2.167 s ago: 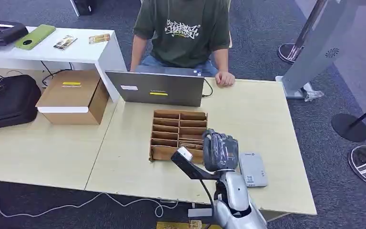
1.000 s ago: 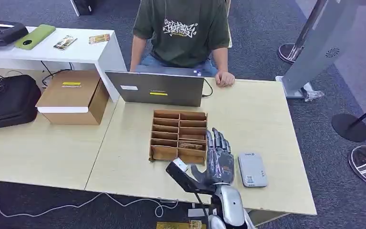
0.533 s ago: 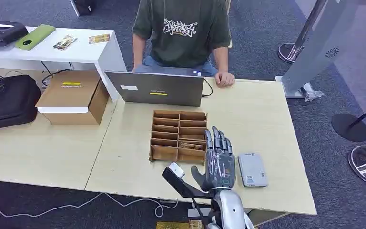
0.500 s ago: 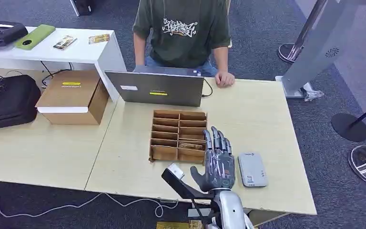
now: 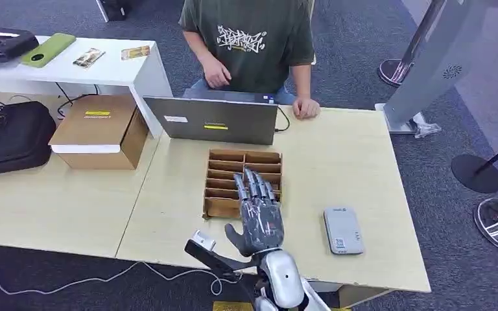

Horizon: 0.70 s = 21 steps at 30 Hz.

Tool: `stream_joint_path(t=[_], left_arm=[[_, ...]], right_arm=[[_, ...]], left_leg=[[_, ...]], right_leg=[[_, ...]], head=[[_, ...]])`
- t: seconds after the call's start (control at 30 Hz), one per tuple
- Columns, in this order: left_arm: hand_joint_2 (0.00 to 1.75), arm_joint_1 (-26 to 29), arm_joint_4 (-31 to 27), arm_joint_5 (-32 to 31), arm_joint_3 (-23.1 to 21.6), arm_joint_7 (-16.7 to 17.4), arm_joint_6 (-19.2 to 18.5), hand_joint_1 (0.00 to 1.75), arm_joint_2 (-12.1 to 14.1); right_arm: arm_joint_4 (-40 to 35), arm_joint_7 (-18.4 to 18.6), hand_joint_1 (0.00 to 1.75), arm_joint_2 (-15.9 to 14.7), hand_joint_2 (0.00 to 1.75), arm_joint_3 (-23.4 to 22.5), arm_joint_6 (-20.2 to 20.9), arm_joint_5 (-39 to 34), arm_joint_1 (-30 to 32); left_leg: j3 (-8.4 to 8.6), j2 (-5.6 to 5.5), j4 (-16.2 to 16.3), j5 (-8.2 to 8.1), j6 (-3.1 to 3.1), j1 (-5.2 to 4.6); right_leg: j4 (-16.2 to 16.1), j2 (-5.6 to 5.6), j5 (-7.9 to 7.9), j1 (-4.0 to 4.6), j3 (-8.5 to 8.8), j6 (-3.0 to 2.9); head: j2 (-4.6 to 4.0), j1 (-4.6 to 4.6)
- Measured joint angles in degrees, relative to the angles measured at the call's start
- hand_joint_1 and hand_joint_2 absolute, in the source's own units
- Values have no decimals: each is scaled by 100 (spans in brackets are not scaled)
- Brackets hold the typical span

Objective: Pass the card to the sensor for recognition and then transmit it.

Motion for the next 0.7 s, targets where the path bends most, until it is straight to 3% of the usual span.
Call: stream_joint_path(t=[0.27,0.7], left_arm=[[0,-64,0,48,0,11,-59,0,0],[0,-80,0,254,0,11,-94,0,4]], right_arm=[[970,-92,0,247,175,275,-332,-219,-590],[1936,-55,0,426,175,761,-190,-363,-1093]], left_leg=[[0,4,0,0,0,-1],[-3,-1,0,0,0,-1]], right_leg=[[0,5,0,-1,0,0],[0,-1,0,-1,1,0]], head=[[0,-2],[0,2]])
